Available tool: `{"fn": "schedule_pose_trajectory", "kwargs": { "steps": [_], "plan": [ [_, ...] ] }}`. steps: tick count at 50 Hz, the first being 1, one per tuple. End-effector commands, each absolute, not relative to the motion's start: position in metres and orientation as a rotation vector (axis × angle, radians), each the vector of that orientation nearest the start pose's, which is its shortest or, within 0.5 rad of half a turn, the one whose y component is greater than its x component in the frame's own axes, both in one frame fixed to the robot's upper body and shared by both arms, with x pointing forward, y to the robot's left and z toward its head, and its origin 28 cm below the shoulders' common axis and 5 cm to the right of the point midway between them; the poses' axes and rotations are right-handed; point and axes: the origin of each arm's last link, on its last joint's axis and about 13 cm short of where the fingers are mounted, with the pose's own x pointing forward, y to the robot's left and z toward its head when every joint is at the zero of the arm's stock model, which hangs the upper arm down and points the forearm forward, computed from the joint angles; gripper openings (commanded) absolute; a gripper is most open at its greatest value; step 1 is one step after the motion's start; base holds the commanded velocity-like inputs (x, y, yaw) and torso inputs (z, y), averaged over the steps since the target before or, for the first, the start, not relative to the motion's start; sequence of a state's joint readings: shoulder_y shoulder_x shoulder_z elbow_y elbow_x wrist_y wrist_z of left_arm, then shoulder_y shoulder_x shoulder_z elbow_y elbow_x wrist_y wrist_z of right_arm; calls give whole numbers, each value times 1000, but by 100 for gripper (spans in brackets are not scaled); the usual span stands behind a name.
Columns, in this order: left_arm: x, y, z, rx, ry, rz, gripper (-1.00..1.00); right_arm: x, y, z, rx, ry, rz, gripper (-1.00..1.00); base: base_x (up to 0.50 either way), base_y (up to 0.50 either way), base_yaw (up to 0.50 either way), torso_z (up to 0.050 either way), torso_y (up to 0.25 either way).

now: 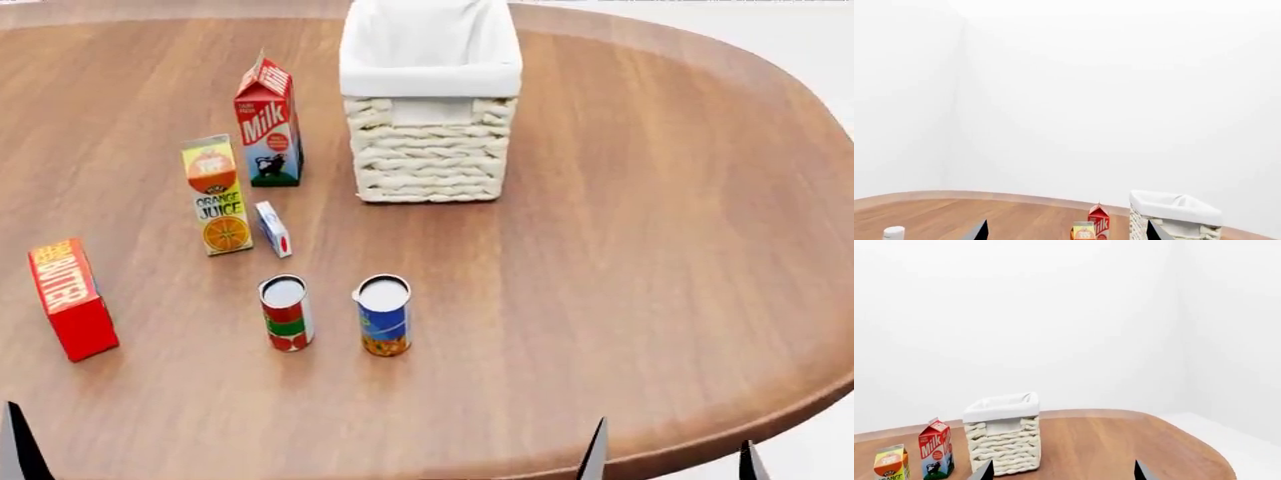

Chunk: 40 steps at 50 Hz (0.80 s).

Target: Pick up the alphabet soup, and put it in the basket.

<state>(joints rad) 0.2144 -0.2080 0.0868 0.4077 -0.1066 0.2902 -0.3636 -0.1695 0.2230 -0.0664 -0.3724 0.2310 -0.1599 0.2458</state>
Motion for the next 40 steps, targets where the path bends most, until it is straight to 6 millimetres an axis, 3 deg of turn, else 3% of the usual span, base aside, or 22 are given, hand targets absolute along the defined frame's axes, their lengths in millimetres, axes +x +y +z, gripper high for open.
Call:
{"fn": "schedule_pose_trajectory", "kwargs": {
  "steps": [1, 40],
  "plan": [
    [163, 221, 79, -43, -468, 191, 100, 172, -117, 73, 79, -350, -78, 100, 258, 0, 0, 0, 0],
    [162, 221, 80, -42, -473, 192, 100, 175, -116, 70, 78, -317, -63, 100, 204, -27, 0, 0, 0]
  ]
}}
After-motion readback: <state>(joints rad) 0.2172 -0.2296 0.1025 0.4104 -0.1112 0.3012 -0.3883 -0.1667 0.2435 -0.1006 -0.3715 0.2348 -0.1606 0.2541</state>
